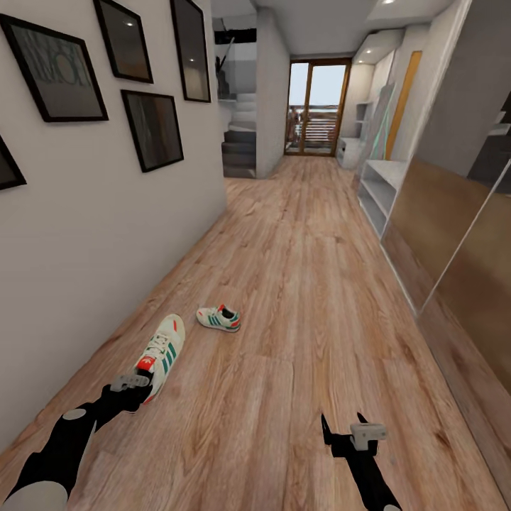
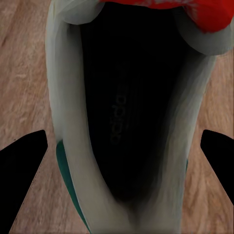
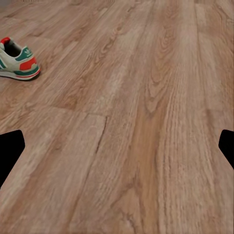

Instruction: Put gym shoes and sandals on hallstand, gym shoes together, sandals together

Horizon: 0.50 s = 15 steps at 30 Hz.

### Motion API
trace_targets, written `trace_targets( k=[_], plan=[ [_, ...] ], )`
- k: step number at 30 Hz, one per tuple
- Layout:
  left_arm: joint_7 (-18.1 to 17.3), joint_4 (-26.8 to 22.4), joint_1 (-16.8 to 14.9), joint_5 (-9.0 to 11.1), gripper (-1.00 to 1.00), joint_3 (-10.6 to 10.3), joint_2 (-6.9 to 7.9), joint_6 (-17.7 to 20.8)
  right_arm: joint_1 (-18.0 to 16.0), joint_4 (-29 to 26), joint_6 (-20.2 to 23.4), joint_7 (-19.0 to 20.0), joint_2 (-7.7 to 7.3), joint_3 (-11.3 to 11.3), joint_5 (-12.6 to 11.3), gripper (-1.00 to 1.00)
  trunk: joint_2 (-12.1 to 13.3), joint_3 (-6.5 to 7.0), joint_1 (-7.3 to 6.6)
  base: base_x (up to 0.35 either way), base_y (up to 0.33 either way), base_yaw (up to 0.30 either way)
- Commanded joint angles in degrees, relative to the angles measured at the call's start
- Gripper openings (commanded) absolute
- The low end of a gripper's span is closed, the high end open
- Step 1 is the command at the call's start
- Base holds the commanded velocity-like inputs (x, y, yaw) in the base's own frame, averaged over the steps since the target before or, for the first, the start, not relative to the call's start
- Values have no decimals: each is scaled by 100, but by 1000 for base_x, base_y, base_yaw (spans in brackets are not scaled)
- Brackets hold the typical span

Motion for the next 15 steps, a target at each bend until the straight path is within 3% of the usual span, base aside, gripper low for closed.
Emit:
trace_targets(
  k=[1, 9, 15],
  plan=[
    [-50, -10, -4, -13, -100, 22, -4, 31, -2, 2, -16, 14, 3, -11, 17, 100, -2, -5, 2, 339, 1, 0],
    [-50, -10, -4, -13, -100, 22, -4, 30, -1, 2, -16, 8, 3, -6, 17, 100, -2, -5, 2, 329, -59, 18],
    [-47, -10, -4, -13, -100, 22, -9, 30, -1, 41, -17, 6, 3, -7, 17, 100, -2, -5, 2, 308, -121, 137]
  ],
)
